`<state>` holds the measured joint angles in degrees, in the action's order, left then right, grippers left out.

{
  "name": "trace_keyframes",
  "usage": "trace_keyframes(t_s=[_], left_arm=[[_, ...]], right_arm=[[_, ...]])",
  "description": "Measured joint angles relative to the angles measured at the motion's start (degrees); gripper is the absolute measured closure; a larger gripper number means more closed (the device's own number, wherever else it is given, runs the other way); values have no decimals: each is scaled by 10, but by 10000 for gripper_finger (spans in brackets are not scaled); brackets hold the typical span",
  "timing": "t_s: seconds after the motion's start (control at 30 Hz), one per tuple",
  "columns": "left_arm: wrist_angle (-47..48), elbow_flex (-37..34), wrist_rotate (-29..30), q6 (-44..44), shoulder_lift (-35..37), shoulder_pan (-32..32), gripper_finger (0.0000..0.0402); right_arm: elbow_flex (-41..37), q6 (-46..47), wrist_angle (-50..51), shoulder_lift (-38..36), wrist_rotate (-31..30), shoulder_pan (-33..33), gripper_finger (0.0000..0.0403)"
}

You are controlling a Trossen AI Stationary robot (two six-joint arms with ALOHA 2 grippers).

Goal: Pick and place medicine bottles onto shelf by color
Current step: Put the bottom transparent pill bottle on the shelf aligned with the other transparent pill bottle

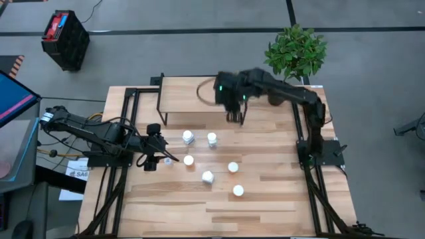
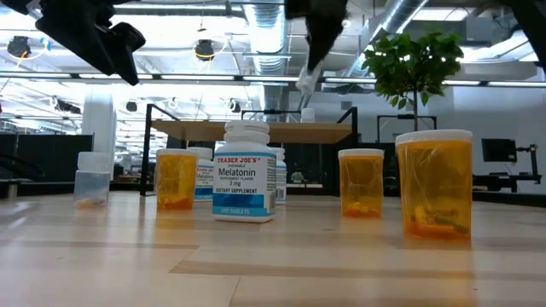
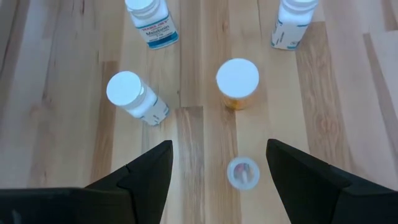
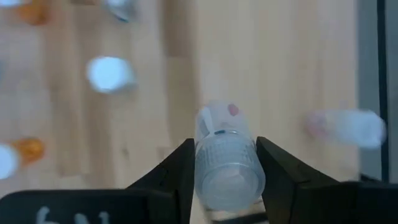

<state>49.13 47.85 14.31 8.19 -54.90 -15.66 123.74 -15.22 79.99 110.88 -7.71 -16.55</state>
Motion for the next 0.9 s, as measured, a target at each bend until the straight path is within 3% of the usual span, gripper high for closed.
trace_keyframes(t_s=[0.37, 0.9], left_arm=[[-7, 0, 0, 0, 0, 0, 155], [-6, 0, 0, 4, 0, 0, 155]], right_arm=[[-5, -34, 4, 36, 49, -89, 252], [-4, -59, -32, 60, 36, -97, 238]])
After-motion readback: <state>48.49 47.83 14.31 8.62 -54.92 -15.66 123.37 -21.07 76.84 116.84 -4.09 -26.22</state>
